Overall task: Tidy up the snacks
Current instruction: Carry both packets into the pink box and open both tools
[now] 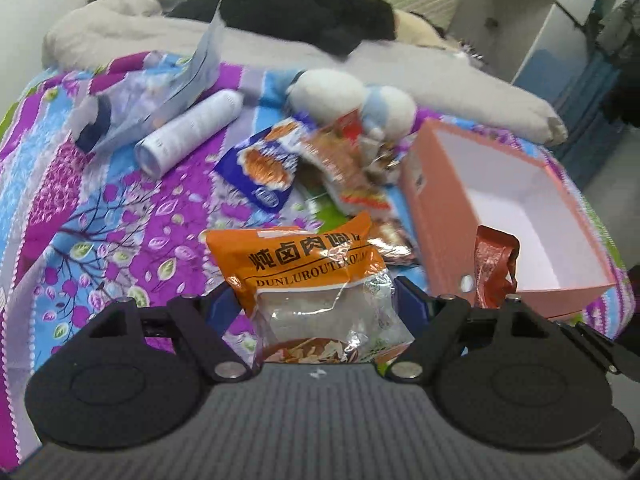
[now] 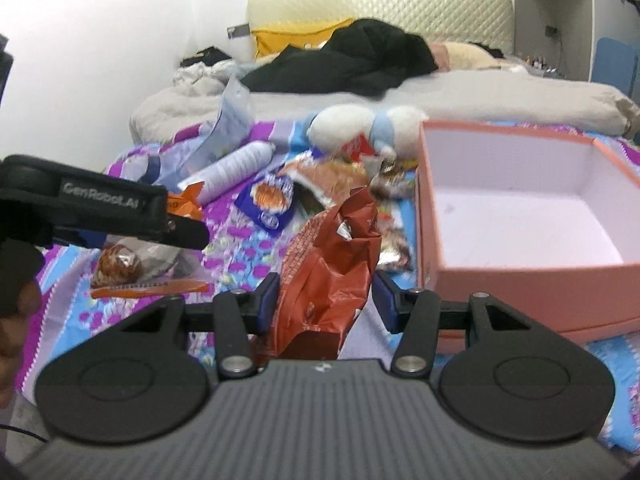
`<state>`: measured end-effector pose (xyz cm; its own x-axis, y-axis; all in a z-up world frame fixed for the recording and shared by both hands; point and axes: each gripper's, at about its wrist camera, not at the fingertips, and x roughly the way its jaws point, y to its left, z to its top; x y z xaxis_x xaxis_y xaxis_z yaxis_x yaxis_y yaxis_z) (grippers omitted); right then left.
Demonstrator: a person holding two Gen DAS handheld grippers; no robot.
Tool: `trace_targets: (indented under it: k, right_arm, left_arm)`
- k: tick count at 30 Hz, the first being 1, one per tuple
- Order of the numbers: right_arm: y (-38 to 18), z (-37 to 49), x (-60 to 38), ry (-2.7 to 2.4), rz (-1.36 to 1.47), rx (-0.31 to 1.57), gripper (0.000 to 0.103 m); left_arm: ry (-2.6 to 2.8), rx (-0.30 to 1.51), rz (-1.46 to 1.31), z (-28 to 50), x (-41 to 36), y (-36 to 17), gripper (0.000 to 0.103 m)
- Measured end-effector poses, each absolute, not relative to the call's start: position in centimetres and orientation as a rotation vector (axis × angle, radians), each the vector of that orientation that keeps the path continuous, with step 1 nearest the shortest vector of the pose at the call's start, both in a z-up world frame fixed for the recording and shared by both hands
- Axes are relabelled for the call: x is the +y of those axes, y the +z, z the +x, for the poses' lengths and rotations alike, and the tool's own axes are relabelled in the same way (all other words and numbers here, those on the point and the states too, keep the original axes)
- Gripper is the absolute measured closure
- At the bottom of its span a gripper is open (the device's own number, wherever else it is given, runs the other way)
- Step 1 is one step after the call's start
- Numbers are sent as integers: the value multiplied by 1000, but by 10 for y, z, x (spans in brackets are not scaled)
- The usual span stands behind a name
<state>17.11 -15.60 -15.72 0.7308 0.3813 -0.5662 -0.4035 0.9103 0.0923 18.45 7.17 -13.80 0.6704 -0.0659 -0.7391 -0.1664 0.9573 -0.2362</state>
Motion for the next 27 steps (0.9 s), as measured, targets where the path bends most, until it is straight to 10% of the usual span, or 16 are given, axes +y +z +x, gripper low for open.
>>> trace_targets:
  k: [27]
  right_arm:
    - [-122,198,-249,178,25,548,50]
  left_arm:
    - [-219,798,-231,248,-47,-102,20]
